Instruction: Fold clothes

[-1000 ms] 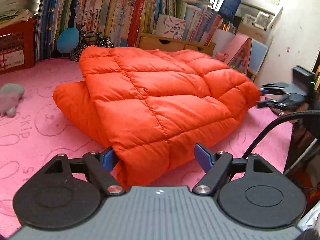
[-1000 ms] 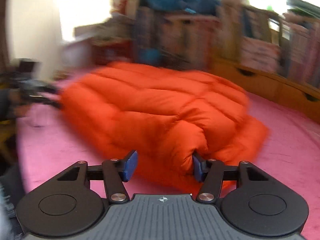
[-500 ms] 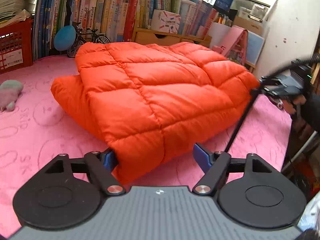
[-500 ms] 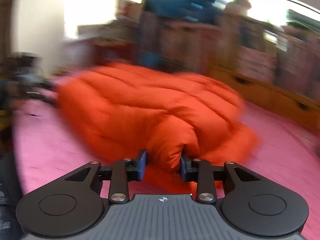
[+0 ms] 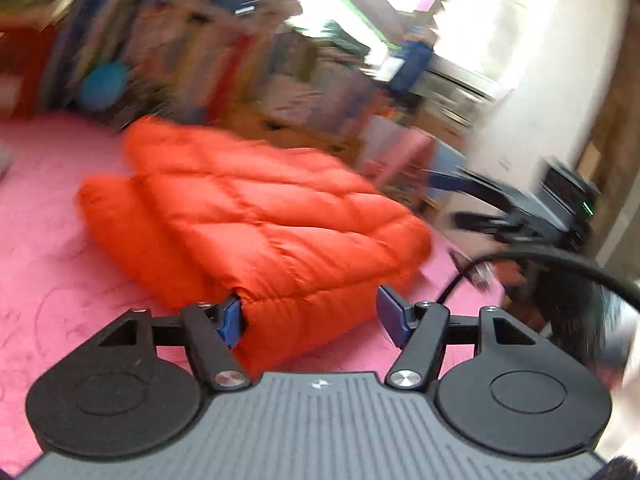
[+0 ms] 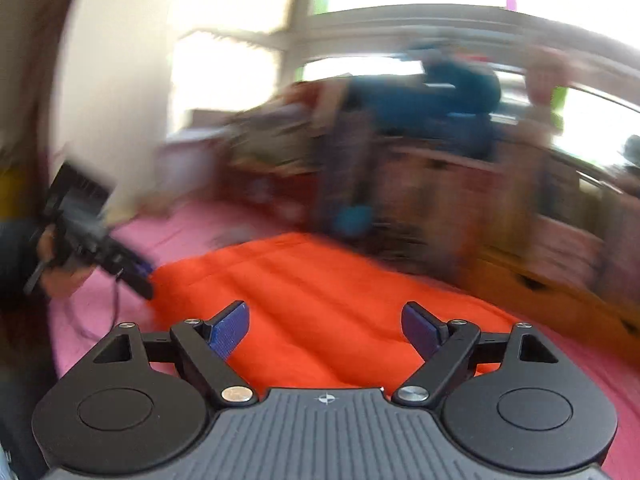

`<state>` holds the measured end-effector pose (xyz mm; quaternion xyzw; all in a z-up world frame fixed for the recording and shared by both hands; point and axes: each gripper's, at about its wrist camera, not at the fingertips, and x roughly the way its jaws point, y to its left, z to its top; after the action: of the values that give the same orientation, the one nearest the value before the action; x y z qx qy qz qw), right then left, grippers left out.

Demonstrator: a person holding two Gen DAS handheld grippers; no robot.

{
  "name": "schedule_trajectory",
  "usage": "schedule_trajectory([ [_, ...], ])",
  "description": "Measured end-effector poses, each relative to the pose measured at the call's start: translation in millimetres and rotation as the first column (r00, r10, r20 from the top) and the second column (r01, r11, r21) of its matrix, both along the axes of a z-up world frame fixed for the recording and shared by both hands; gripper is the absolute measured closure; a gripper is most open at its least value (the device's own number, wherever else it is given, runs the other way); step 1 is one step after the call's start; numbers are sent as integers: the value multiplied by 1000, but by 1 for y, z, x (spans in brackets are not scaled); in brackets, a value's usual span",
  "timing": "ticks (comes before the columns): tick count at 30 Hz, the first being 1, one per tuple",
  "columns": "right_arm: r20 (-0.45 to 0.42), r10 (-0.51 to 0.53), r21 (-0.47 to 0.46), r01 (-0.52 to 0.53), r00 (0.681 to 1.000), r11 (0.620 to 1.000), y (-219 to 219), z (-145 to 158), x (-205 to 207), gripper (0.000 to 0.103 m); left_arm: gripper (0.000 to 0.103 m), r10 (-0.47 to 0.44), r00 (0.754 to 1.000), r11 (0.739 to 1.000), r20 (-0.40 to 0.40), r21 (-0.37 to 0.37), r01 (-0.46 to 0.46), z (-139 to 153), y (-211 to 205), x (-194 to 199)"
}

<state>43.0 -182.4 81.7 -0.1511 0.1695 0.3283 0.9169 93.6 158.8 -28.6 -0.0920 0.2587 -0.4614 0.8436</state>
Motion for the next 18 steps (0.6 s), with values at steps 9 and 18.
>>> schedule_trajectory([
  [9,-11,301,-466,-271,954,842,124,-43,13,26,29,-132,991,985,17,114,129,-4,-31,8],
  [18,-187,146,-528,-225,971,819,67,-50,38,43,46,-210,978,959,19,197,202,-16,-36,-4],
])
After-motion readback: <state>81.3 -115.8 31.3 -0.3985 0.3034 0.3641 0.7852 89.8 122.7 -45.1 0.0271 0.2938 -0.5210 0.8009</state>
